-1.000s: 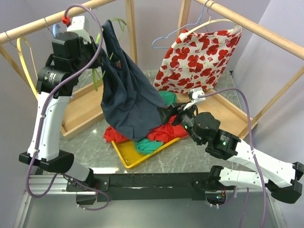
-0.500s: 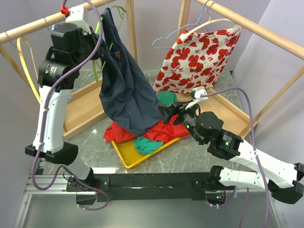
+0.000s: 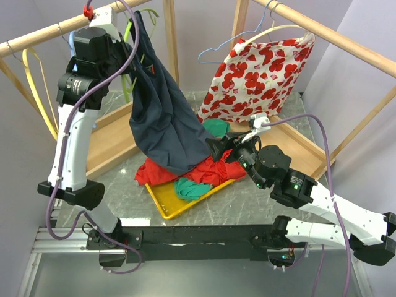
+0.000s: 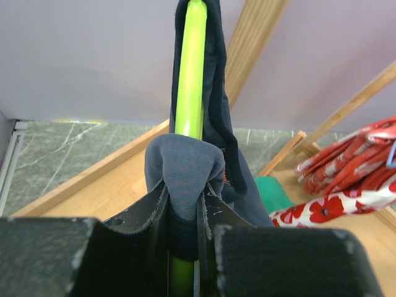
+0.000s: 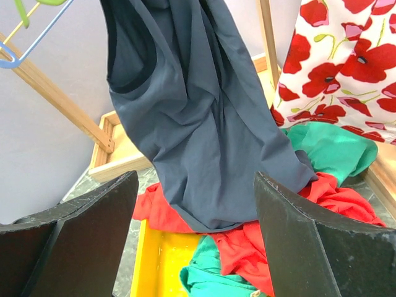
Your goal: Place the tank top on the hanger
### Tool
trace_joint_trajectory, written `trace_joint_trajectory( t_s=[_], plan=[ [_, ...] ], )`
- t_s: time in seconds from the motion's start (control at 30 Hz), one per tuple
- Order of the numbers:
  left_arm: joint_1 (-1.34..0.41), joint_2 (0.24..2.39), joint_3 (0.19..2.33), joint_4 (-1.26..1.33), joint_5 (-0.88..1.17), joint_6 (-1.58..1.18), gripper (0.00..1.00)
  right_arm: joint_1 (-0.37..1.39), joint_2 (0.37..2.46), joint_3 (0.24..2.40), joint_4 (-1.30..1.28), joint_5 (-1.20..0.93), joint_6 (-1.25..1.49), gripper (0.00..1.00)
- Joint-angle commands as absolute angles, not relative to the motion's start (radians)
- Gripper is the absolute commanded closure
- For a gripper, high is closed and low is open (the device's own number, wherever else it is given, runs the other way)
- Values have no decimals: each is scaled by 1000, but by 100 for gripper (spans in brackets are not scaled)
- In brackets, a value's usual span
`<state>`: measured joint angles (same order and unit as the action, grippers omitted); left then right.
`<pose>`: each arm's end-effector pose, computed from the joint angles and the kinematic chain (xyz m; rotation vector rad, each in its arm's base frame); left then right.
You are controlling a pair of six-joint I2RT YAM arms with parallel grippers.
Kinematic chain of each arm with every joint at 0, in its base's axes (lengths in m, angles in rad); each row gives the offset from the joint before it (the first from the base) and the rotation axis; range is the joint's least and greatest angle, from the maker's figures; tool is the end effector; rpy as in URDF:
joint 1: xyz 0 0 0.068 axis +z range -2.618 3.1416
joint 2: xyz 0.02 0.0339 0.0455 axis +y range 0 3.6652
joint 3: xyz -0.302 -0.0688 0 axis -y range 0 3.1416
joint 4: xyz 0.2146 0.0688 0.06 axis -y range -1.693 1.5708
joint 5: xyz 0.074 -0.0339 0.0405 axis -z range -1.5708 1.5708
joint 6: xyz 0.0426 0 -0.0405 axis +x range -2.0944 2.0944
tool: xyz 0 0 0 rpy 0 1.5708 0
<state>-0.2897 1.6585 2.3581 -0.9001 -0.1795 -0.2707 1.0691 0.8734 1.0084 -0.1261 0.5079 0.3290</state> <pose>0.2759 -0.0743 0.5753 -0.1133 1.7710 -0.2469 0.0864 0.1144 0.4343 -0.1826 1.5961 0.7002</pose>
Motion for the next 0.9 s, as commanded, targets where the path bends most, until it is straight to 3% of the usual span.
trace_joint_trajectory(
  t_s=[0.0,0.33,0.47,0.57,0.6,0.63,0.77,0.8,0.87],
  plan=[
    [-268,1674,2419,-739,-180,-256,99,1069,870,1048,-98,503,339,18],
    [-249,1687,2362,-719,-130,-278,99,1069,876,1049,-100,495,348,17],
    [-249,1675,2339,-713,-107,-284,92,1069,879,1046,-100,489,354,17],
    [-249,1651,2318,-704,-100,-285,76,1071,884,1043,-97,485,356,17],
    [-249,1643,2300,-695,-97,-284,61,1069,884,1043,-97,482,356,17],
    [-249,1632,2292,-690,-100,-284,52,1069,887,1043,-101,480,356,17],
    [-249,1579,2260,-672,-89,-278,33,1071,887,1037,-98,477,356,17],
    [-249,1566,2246,-667,-78,-276,23,1069,887,1032,-97,476,356,17],
    [-249,1533,2229,-649,-81,-268,14,1071,884,1028,-97,474,357,17]
  ],
)
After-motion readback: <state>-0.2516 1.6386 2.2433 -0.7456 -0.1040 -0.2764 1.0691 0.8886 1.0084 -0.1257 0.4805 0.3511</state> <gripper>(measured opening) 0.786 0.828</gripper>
